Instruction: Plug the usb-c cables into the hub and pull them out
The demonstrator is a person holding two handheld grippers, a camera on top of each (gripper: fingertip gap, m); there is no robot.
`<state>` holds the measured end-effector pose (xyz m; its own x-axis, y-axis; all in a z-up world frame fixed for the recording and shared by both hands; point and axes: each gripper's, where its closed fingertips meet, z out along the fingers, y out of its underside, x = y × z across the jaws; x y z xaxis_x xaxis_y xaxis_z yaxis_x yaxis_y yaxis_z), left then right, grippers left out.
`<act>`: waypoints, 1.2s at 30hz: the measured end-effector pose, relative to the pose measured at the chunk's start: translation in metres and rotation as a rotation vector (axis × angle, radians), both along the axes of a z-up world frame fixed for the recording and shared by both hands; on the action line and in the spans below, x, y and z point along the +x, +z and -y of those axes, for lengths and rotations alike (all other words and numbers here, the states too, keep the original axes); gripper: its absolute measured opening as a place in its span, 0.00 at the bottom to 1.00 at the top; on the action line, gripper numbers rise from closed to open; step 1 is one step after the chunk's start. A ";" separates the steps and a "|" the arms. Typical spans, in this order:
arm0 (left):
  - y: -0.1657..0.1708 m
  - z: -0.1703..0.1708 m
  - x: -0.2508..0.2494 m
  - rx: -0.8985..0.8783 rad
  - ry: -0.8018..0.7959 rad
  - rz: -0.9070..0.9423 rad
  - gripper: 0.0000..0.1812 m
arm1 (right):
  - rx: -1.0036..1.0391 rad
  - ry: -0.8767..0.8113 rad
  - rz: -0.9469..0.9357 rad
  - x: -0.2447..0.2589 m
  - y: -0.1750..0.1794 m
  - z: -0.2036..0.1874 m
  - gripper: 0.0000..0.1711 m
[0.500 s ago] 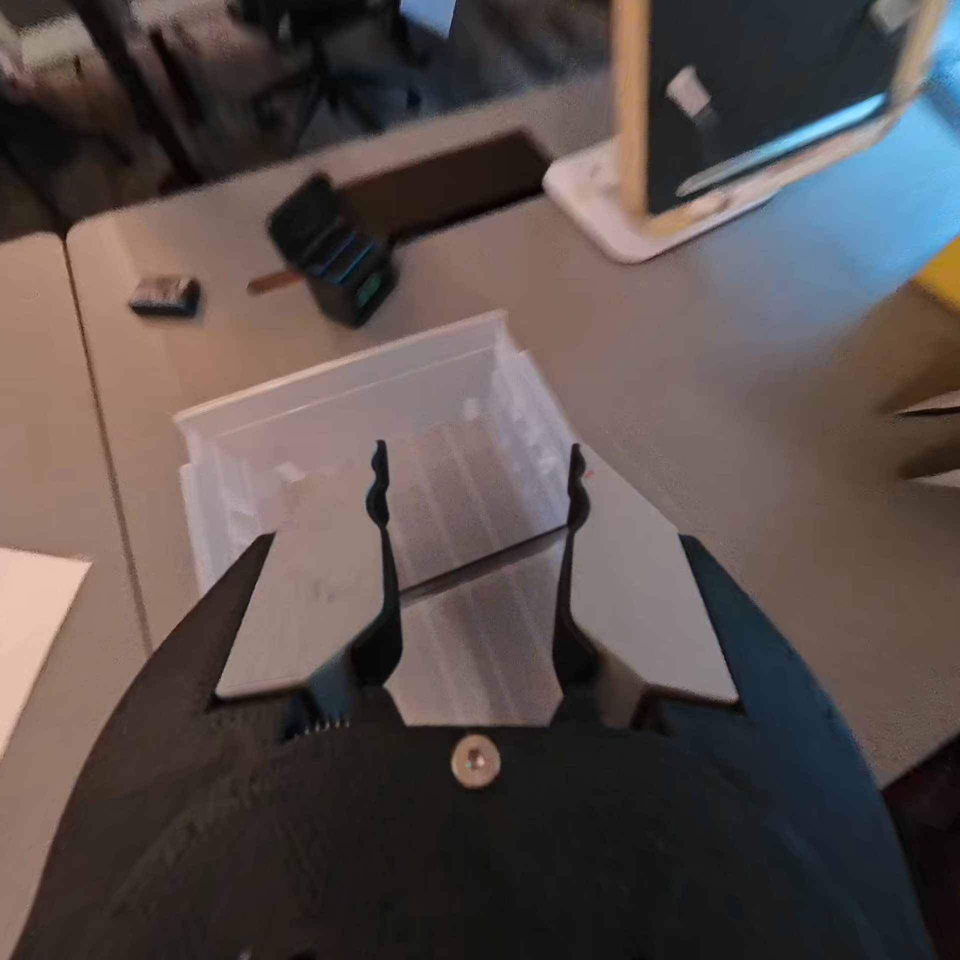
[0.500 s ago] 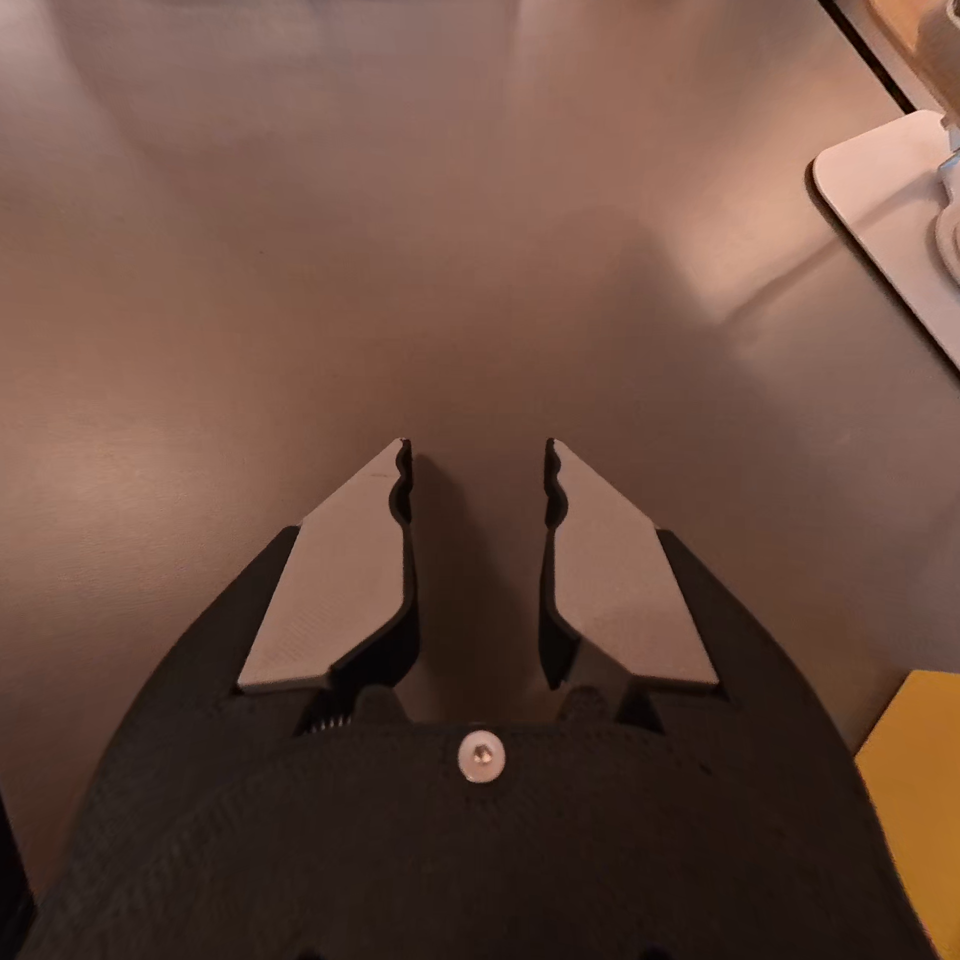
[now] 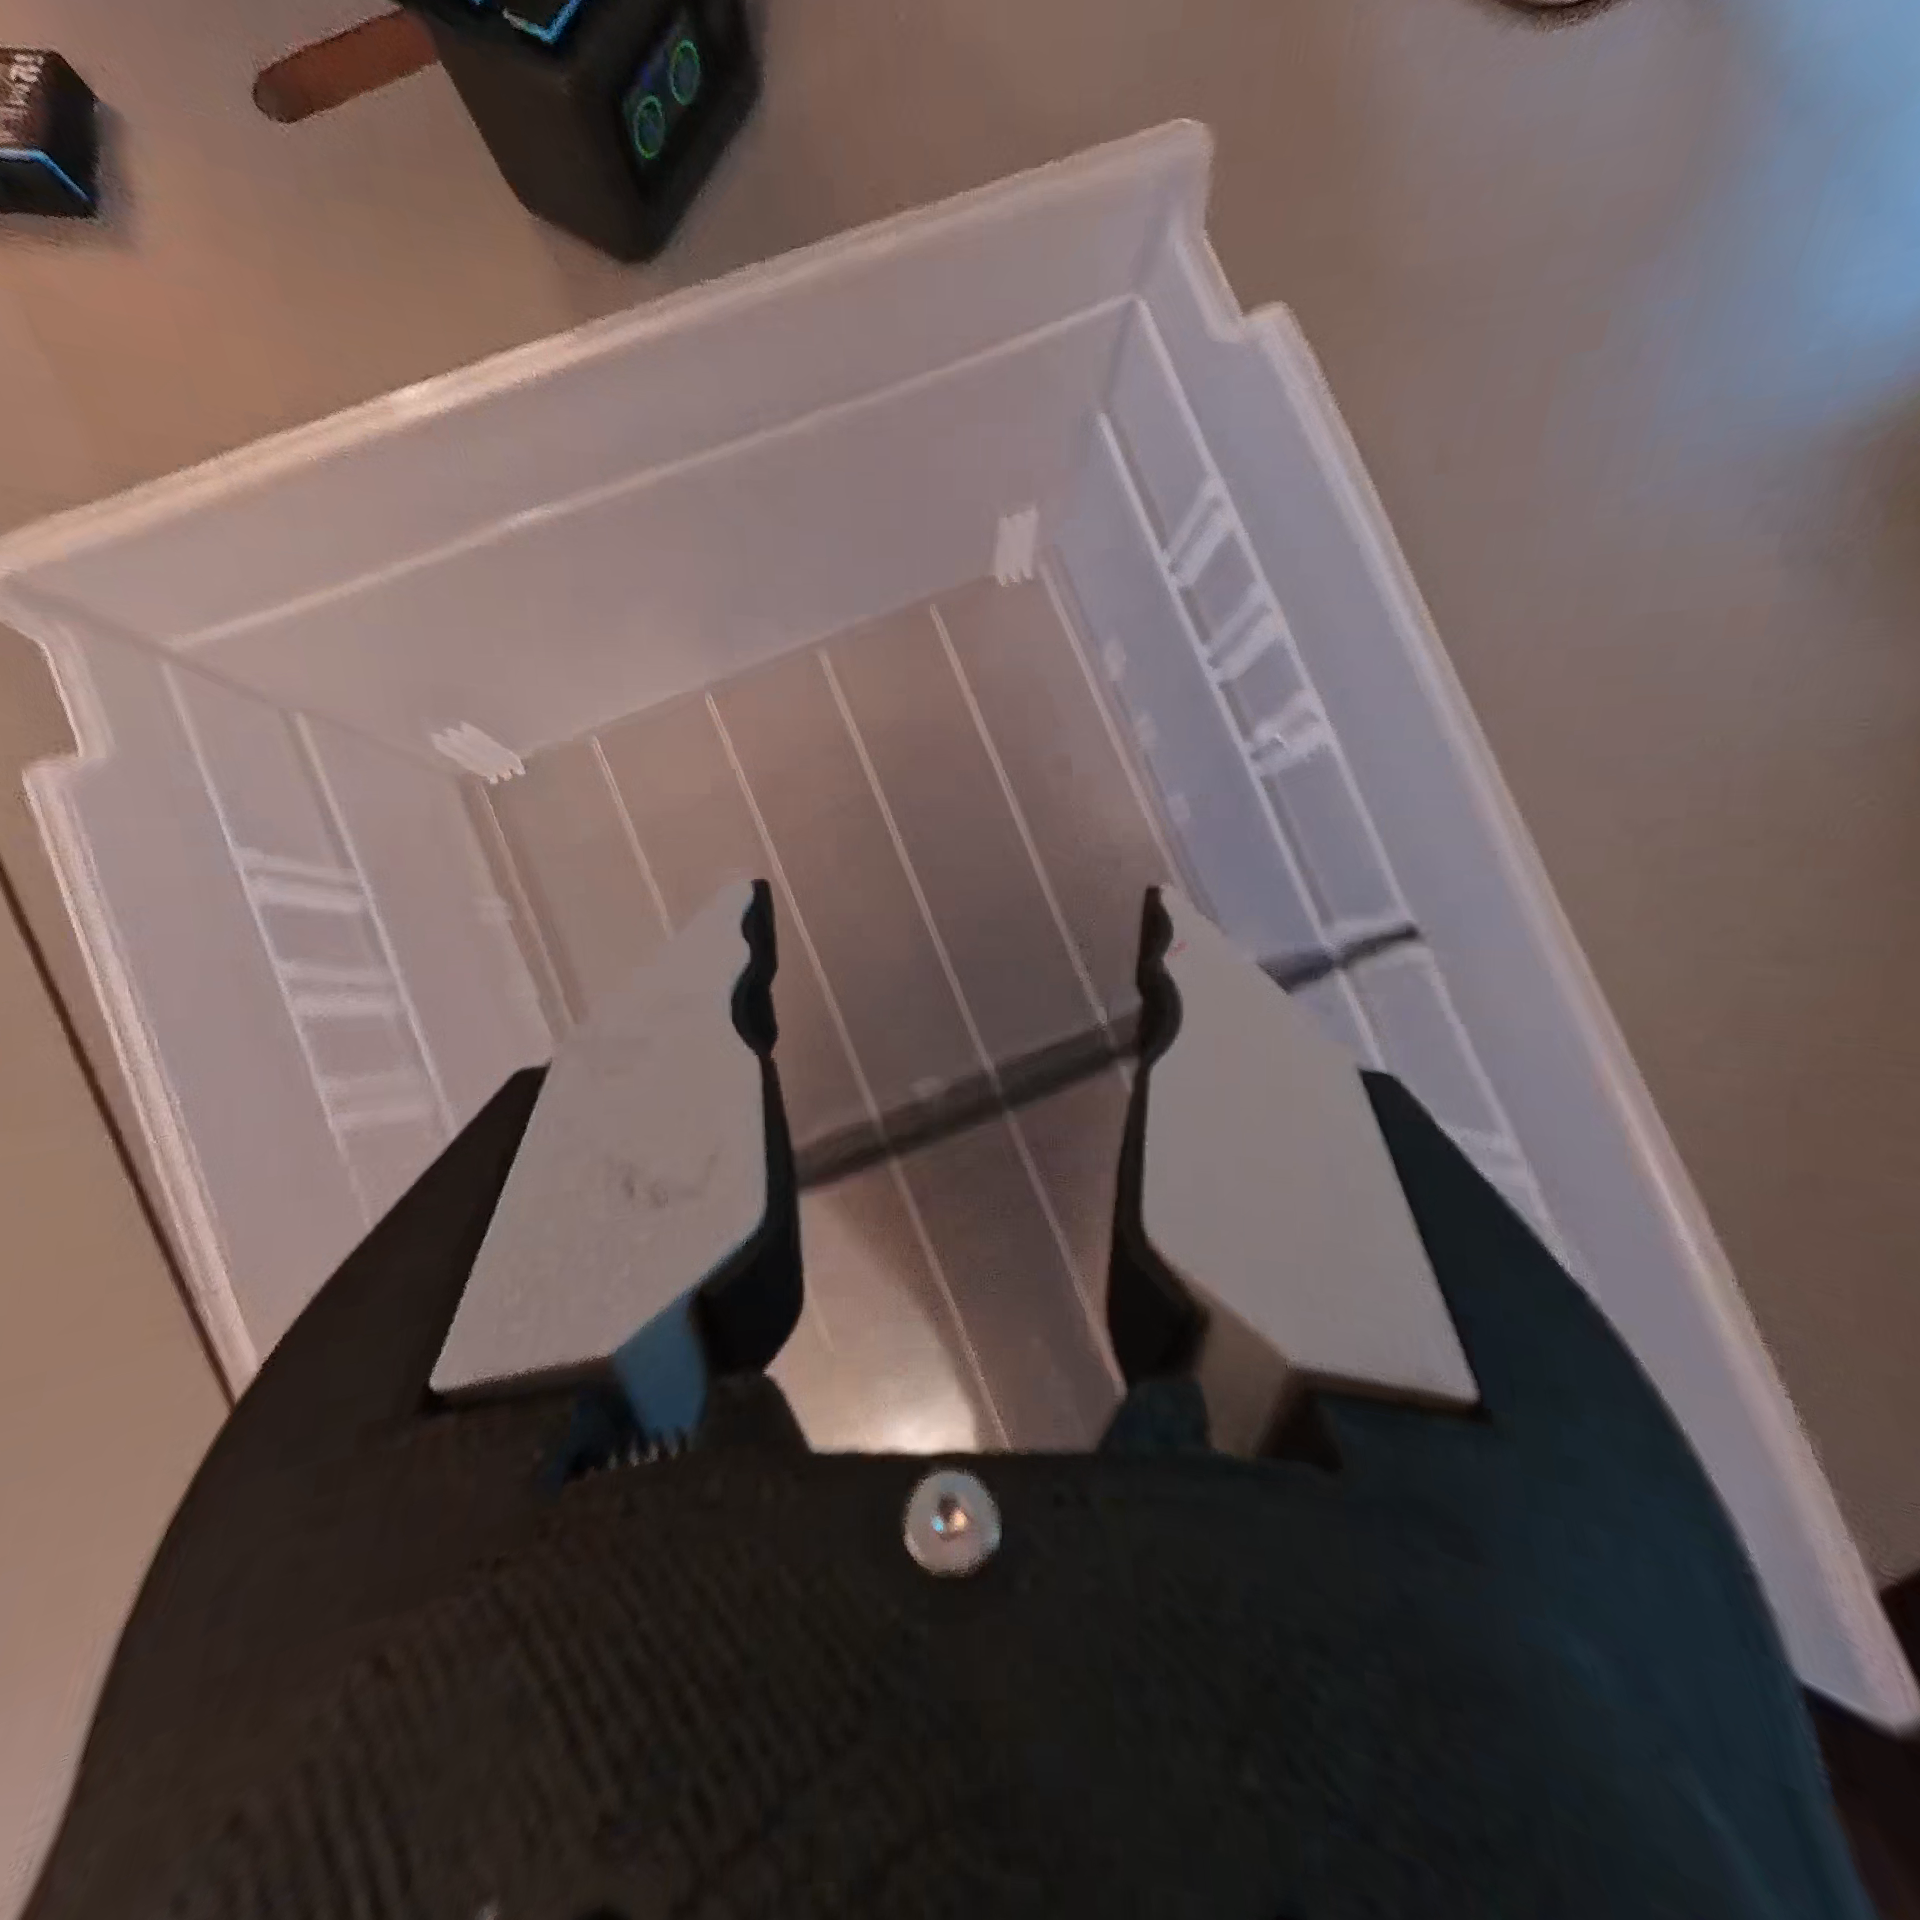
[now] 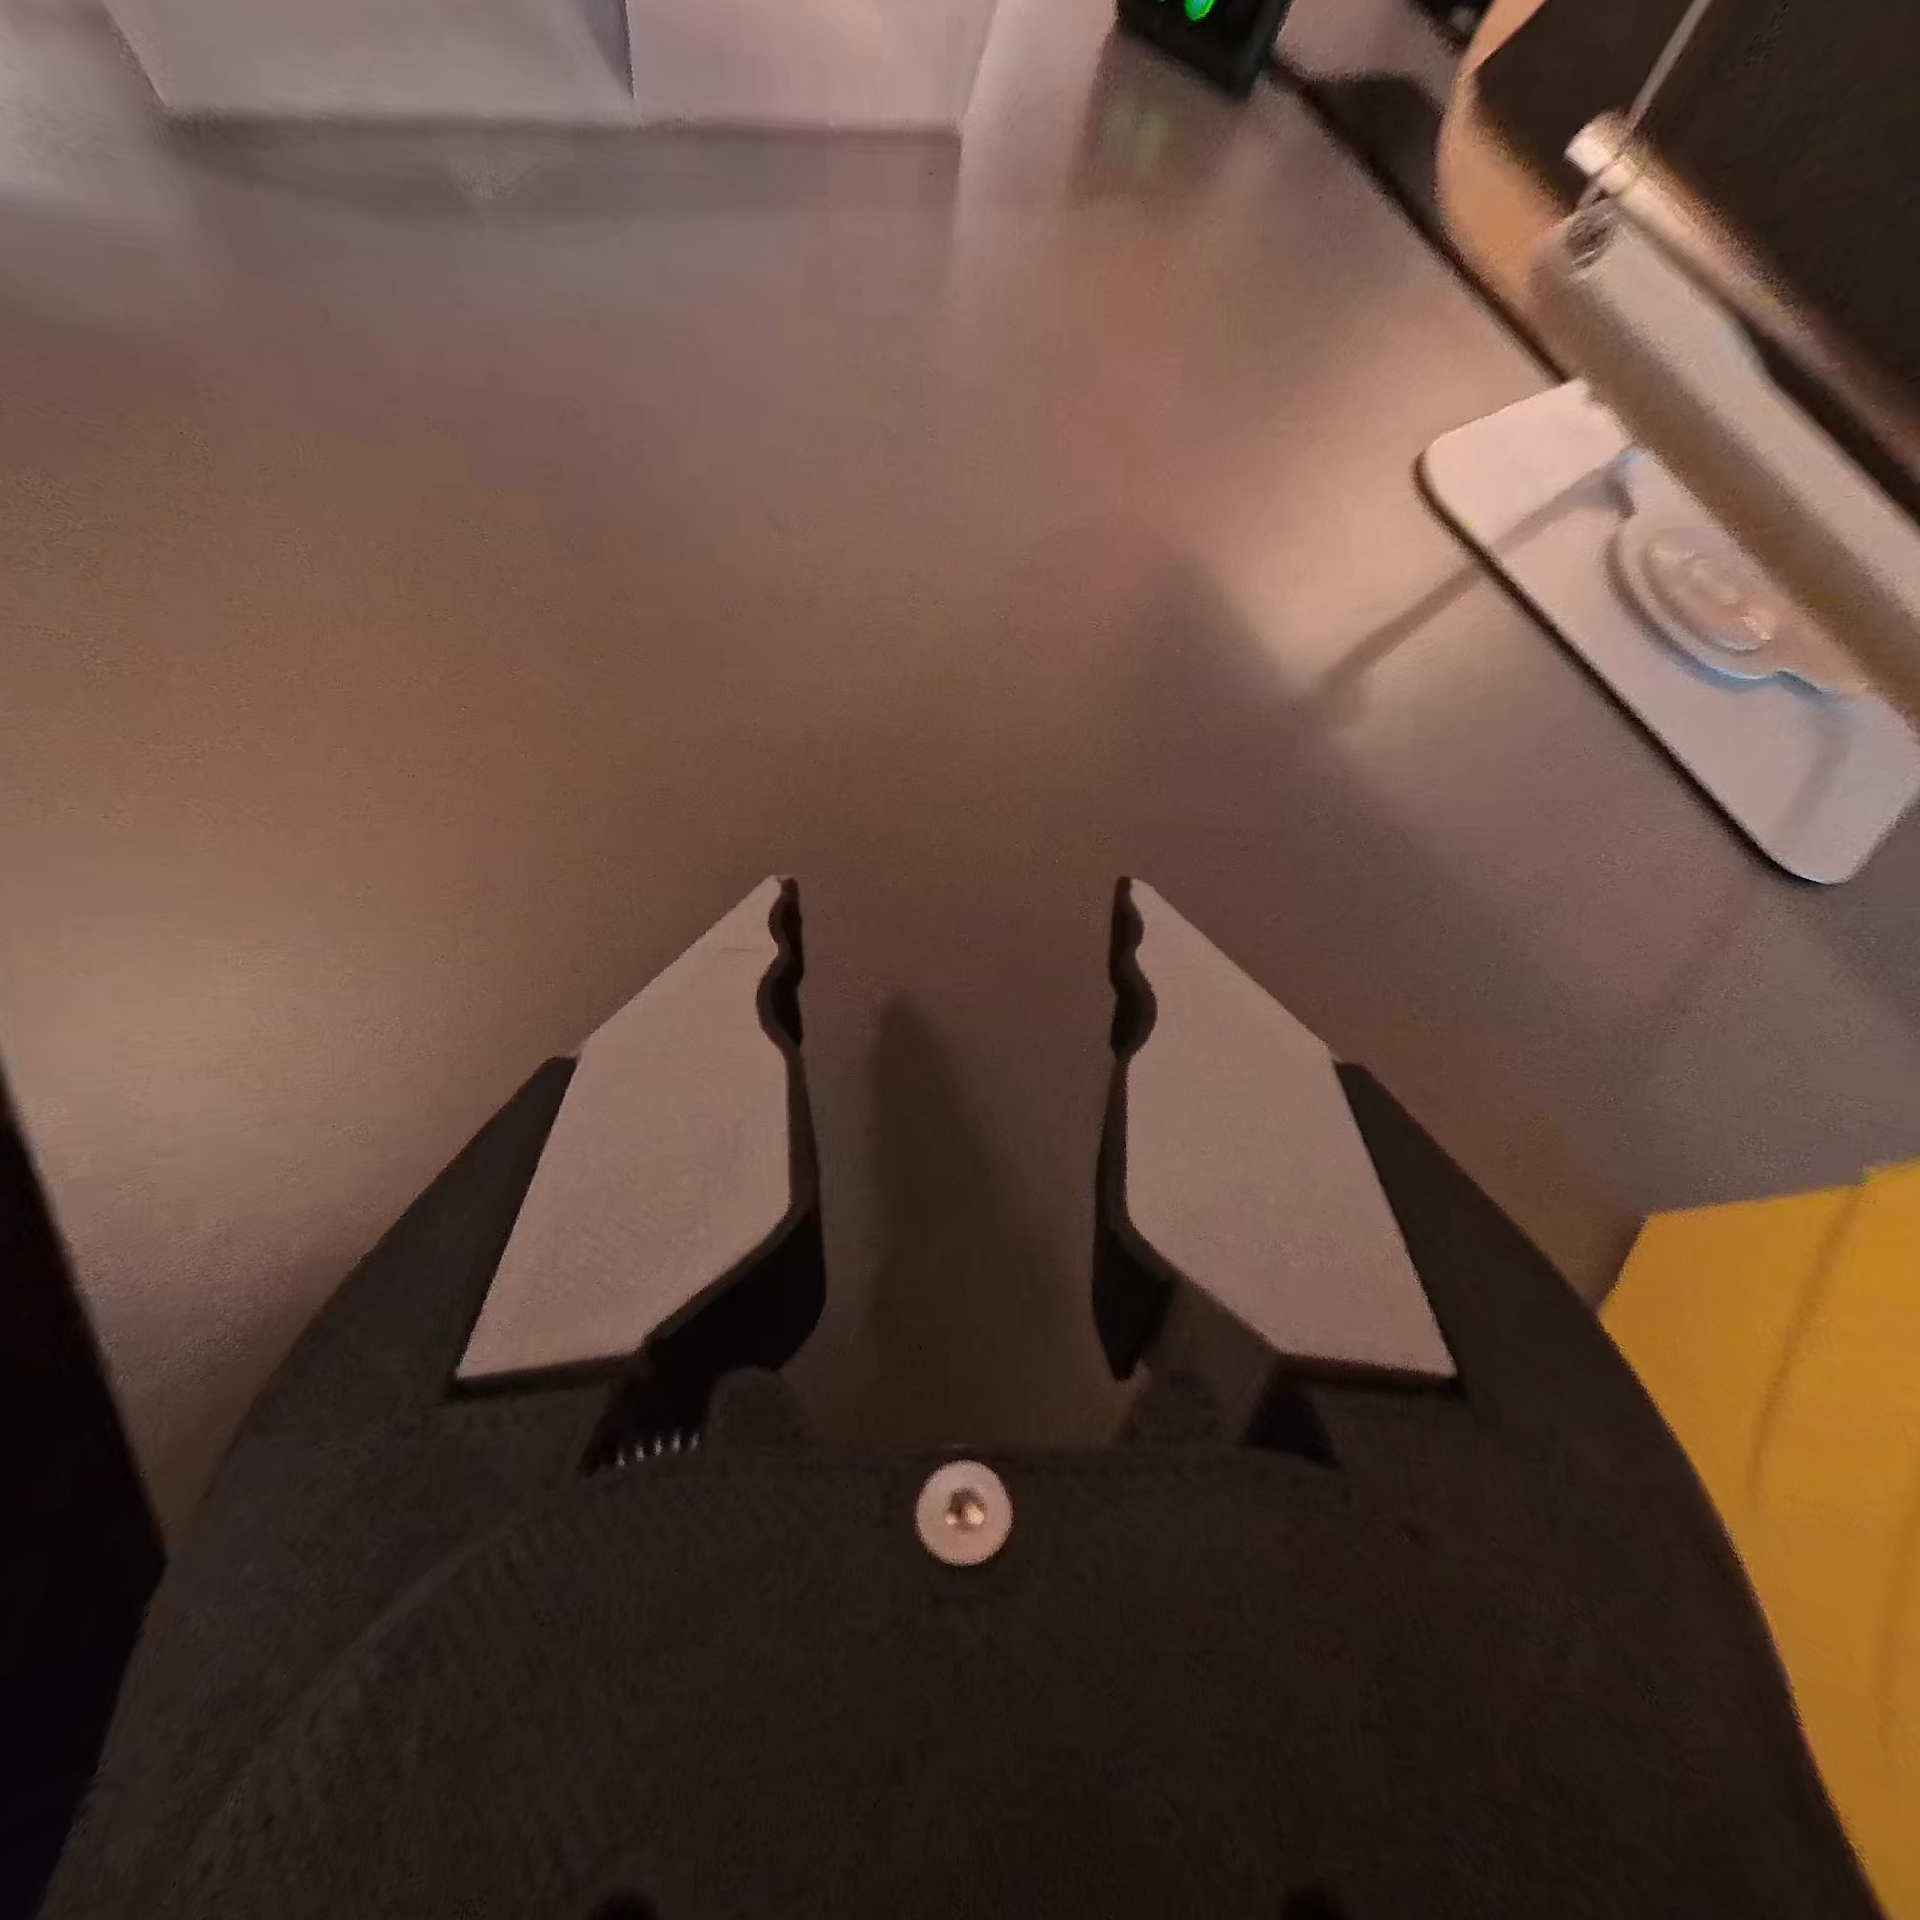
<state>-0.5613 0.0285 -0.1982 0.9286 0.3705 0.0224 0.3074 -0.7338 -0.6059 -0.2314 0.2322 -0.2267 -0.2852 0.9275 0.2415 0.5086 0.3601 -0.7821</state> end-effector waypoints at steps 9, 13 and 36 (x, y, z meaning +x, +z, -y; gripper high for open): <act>0.018 0.064 0.105 0.086 -0.028 -0.038 0.56 | -0.012 -0.112 -0.442 0.125 0.106 -0.006 0.37; 0.007 0.074 0.135 0.107 0.044 -0.111 0.34 | -0.020 -0.257 -0.706 0.184 0.150 -0.035 0.20; 0.025 0.053 0.135 0.353 0.186 -0.462 0.01 | -0.011 -0.637 -0.068 0.137 0.014 -0.083 0.11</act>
<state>-0.4260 -0.0243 -0.1735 0.7917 0.5714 -0.2162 0.0588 -0.4235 -0.9040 -0.0945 0.3148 -0.2126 0.3381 0.9128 0.2290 0.5694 -0.0047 -0.8220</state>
